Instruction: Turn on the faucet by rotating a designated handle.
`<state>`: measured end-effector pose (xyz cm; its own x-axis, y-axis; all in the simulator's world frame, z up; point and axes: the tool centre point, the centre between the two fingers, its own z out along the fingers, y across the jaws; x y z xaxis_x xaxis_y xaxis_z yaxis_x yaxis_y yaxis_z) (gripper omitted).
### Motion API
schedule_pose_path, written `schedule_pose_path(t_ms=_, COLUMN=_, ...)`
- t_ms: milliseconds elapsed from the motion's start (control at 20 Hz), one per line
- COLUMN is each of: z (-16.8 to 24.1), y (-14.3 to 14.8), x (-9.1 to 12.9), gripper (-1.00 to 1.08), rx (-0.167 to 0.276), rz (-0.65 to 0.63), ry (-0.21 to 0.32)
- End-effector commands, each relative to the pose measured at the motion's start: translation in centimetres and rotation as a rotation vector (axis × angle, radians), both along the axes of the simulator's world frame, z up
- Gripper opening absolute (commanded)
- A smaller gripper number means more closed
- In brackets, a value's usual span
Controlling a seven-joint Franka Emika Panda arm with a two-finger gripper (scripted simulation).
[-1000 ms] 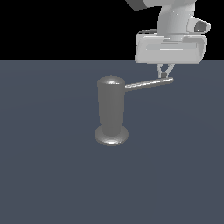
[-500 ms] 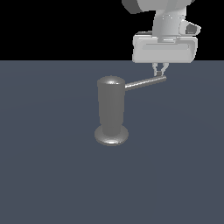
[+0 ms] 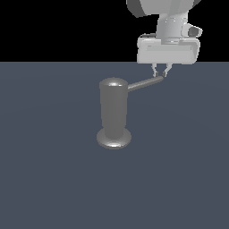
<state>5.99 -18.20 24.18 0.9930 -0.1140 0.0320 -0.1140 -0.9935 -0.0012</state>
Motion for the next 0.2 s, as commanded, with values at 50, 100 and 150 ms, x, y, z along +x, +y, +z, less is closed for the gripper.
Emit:
schedule_pose_path(t_ms=50, z=-2.12, y=-0.75, x=0.37, gripper=-1.0, rx=0.002, rz=-0.014, ry=0.03)
schedule_pose_path(t_ms=100, z=-2.16, y=-0.79, x=0.62, gripper=-1.0, rx=0.002, rz=-0.015, ry=0.031)
schedule_pose_path(t_ms=150, z=-2.16, y=-0.79, x=0.62, gripper=-1.0, rx=0.002, rz=-0.015, ry=0.031)
